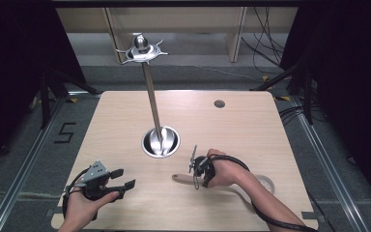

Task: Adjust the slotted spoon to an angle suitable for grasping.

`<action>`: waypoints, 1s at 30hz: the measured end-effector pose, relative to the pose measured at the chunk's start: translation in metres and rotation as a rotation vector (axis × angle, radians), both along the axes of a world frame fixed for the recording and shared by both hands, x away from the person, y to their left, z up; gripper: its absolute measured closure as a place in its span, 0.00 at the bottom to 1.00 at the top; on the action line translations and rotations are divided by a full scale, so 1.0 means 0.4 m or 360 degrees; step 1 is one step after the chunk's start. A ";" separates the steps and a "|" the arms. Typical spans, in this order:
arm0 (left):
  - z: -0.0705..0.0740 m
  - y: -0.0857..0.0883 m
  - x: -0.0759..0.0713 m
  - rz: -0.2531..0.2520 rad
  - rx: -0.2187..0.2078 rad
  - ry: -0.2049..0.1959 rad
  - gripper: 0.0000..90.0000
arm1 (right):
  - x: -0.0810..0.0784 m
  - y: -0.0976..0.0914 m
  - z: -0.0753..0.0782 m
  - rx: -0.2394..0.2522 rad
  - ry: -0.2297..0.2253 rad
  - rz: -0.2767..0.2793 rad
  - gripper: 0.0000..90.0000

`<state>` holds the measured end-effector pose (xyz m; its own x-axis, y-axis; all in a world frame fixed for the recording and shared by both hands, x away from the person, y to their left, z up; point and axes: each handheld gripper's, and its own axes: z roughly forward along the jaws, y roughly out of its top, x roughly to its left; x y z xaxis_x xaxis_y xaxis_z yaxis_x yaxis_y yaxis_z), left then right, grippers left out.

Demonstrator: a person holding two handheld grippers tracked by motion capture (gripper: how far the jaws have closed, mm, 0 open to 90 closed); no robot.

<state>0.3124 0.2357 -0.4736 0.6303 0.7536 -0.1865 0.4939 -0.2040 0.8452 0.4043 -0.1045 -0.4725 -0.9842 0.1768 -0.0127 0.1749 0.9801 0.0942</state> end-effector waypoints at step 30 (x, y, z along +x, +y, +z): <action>-0.002 0.000 0.001 0.0014 0.0007 0.0006 0.36 | -0.066 -0.198 0.203 0.1068 -0.0499 -0.0346 0.83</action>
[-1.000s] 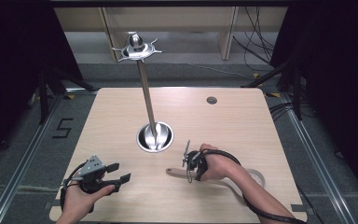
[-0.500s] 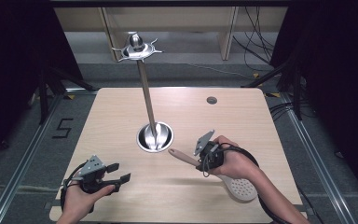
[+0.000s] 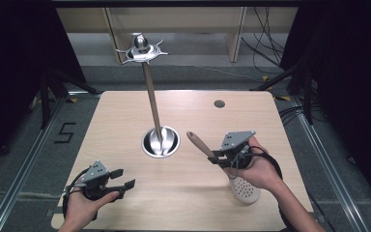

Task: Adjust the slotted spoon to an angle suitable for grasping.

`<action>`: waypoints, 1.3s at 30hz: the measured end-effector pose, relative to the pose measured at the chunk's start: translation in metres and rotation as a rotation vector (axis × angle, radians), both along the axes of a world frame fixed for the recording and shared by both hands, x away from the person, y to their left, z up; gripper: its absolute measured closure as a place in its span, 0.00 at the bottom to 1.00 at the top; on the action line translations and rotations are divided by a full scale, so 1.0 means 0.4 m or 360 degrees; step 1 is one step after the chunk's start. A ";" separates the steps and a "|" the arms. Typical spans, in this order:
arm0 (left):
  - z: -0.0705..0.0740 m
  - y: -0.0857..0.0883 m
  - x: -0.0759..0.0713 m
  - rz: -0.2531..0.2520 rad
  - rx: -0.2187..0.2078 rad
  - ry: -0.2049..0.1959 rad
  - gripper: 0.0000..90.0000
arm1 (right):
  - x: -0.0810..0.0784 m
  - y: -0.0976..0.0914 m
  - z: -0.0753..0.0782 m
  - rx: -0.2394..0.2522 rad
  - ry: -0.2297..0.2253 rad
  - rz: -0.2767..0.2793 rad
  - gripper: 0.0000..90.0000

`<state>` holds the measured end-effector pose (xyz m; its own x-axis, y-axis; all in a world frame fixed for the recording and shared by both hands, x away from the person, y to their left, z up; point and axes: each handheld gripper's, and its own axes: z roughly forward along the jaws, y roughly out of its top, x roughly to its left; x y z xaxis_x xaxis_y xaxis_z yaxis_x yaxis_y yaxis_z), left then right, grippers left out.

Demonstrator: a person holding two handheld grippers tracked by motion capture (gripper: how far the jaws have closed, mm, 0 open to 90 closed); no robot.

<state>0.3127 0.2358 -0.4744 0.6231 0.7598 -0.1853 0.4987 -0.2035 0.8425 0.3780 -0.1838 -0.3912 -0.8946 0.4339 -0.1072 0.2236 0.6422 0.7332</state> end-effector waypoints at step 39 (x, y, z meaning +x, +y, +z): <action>-0.002 0.003 0.003 0.0013 0.0006 0.0009 0.36 | -0.022 -0.136 0.054 0.0698 -0.0307 -0.0294 0.83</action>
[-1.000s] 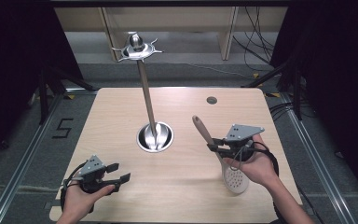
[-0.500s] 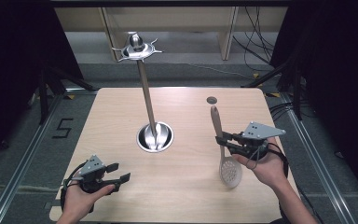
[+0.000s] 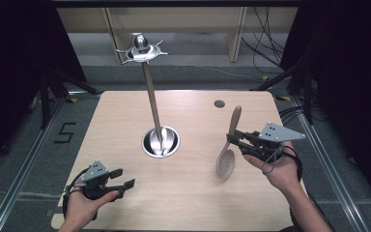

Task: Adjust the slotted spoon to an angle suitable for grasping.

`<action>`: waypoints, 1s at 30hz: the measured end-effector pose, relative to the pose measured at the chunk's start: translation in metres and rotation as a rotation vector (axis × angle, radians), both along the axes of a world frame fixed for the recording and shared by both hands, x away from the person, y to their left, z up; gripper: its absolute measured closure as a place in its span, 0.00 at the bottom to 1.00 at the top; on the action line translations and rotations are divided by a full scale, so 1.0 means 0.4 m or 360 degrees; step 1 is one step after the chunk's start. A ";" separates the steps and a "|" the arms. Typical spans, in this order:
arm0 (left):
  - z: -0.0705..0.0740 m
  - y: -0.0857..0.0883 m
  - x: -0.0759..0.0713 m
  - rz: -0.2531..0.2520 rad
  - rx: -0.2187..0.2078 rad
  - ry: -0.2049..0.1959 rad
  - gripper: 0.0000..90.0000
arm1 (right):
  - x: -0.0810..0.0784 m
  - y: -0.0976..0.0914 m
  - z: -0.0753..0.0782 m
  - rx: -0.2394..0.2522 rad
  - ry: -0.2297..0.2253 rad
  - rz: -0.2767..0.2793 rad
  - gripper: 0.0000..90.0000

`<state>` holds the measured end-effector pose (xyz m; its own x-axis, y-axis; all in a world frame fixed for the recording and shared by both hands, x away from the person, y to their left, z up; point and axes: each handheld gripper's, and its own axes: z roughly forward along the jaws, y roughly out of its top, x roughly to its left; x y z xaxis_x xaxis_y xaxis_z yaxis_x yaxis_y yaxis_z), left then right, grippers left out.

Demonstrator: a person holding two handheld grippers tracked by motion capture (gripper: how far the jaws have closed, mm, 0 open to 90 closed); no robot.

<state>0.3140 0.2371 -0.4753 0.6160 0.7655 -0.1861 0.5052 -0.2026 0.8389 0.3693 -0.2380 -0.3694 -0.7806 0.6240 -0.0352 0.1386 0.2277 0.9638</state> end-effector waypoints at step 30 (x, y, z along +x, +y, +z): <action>0.015 -0.001 0.006 0.0013 -0.0025 -0.0115 0.37 | -0.020 0.057 0.062 0.0070 -0.0069 -0.0049 0.83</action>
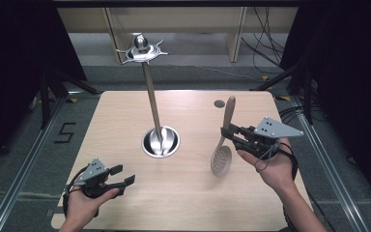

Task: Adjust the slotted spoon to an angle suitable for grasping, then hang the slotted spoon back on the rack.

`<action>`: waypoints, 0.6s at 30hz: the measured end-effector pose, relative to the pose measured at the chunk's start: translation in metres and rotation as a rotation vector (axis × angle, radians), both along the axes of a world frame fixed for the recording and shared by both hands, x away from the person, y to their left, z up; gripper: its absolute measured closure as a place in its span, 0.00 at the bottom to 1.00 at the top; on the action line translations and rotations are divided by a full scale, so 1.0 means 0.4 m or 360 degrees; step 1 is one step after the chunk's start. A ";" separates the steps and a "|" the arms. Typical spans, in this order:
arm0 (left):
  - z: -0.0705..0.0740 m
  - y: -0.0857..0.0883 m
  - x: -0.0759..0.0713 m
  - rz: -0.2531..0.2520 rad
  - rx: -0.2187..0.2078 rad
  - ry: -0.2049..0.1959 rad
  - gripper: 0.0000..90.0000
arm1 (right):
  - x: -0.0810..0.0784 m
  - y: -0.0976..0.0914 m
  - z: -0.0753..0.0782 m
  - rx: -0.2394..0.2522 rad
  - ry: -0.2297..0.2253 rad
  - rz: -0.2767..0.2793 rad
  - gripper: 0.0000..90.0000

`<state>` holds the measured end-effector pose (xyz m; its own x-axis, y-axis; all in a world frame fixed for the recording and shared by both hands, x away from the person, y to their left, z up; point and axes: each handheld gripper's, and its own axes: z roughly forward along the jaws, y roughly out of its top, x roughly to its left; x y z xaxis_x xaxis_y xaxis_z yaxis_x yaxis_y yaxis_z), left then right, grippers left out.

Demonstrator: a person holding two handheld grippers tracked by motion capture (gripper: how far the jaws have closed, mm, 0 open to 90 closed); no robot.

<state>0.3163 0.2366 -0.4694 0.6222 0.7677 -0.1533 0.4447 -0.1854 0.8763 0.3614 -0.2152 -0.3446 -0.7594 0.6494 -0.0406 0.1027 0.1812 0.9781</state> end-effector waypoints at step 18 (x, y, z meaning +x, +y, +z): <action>0.012 -0.008 -0.004 0.0018 -0.0054 -0.0037 0.37 | -0.021 0.023 -0.008 -0.0011 0.0049 -0.0030 0.83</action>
